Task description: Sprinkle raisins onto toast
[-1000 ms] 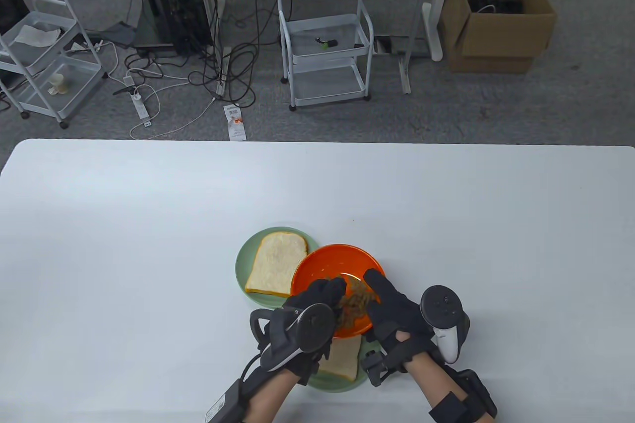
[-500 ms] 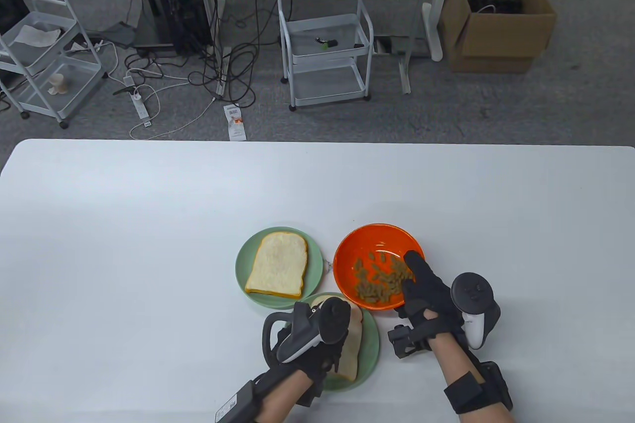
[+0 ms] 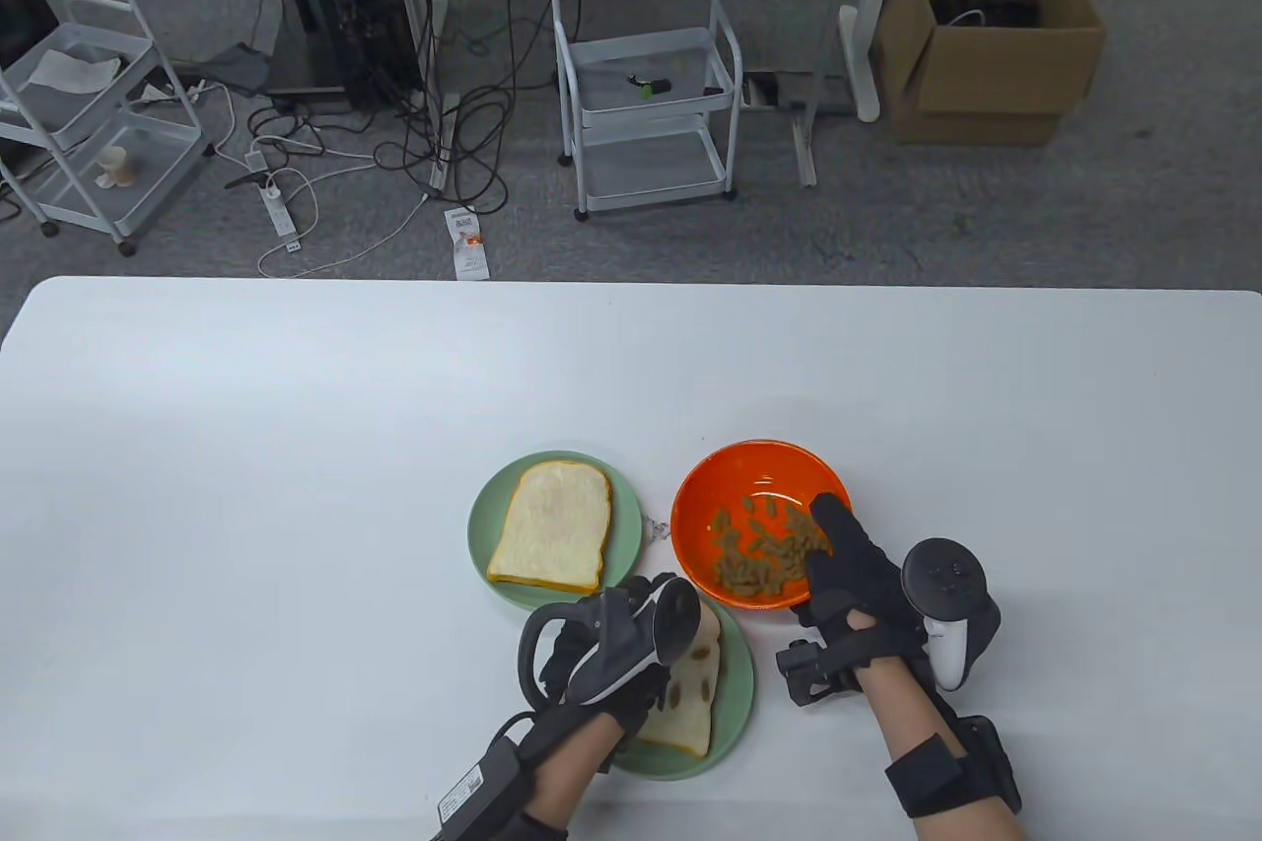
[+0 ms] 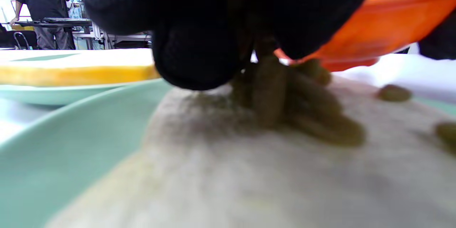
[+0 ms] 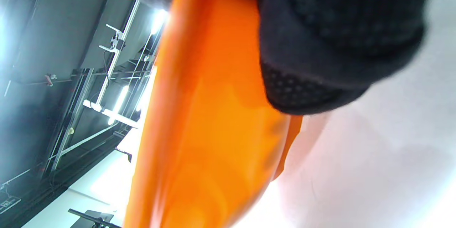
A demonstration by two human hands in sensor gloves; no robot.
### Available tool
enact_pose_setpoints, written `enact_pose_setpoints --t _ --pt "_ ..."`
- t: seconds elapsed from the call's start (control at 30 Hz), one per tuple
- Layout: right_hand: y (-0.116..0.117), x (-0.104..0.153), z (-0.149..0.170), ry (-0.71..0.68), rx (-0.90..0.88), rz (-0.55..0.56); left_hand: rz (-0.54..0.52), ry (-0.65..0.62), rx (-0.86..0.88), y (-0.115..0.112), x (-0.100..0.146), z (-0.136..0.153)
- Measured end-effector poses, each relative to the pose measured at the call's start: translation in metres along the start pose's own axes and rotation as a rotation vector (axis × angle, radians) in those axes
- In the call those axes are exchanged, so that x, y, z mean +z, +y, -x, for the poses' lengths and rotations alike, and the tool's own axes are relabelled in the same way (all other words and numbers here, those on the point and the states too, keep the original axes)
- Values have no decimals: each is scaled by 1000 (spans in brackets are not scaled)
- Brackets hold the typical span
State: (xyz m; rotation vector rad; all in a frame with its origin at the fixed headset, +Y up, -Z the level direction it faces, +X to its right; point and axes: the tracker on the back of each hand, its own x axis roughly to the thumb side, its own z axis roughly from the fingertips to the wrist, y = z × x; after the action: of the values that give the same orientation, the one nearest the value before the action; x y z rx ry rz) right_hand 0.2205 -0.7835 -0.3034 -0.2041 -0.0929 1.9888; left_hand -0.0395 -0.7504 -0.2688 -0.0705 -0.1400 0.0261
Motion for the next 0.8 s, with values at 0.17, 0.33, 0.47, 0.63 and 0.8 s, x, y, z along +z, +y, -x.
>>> enact_pose_setpoints --t 0.17,0.33,0.47,0.63,0.8 --pt "0 -1 0 -3 -2 -3 97 -3 -7 4 2 7" --pt "1 0 0 -6 -2 -17 218 -12 -19 9 10 6" --pt "3 1 -1 -14 5 -27 250 -43 -44 11 17 2" --pt "5 2 -3 -23 5 -41 241 -119 -27 10 22 -10" --pt "6 3 -4 -28 7 -49 157 -168 28 6 19 -13"
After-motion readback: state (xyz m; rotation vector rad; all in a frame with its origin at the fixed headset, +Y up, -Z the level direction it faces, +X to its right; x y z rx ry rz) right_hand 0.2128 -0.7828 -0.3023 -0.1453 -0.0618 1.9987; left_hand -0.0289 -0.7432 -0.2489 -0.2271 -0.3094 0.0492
